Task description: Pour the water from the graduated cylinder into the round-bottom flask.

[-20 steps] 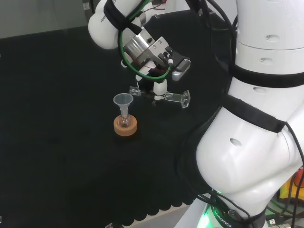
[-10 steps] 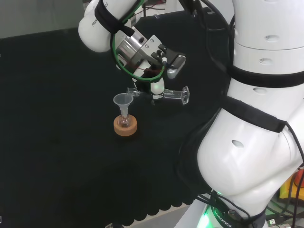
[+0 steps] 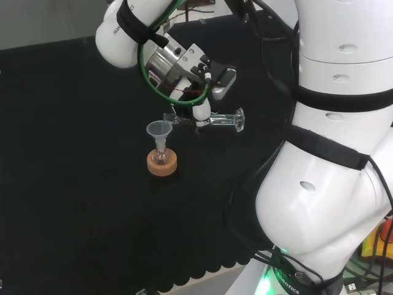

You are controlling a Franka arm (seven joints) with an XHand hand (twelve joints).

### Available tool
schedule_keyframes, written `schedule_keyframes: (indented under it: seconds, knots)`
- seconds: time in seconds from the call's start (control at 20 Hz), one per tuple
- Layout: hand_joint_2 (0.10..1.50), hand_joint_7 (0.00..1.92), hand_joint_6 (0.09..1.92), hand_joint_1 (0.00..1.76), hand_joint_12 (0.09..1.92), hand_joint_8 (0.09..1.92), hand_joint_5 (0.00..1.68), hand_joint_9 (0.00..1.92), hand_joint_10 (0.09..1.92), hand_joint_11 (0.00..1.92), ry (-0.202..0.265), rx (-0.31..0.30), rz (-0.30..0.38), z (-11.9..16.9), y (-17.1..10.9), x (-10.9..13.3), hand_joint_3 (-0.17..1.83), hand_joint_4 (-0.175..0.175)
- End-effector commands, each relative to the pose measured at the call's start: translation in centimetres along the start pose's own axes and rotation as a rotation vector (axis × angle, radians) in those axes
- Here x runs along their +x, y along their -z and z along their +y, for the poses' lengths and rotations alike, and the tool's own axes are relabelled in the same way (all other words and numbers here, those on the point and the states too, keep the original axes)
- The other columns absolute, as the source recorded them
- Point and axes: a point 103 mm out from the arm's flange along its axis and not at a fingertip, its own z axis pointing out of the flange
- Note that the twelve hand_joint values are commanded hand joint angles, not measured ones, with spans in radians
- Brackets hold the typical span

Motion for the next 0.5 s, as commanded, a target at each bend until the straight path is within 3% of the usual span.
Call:
schedule_keyframes:
  seconds: [0.05, 0.5]
  knots:
    - [1.14, 1.24, 1.08, 1.14, 0.71, 0.41, 0.93, 1.47, 0.09, 1.3, -0.04, 0.017, -0.02, -0.19, 0.61, -0.01, 0.01, -0.175]
    - [1.14, 1.25, 1.09, 1.14, 0.71, 0.4, 0.93, 1.47, 0.09, 1.3, -0.077, 0.058, -0.044, -0.2, 1.08, 0.27, 0.01, -0.175]
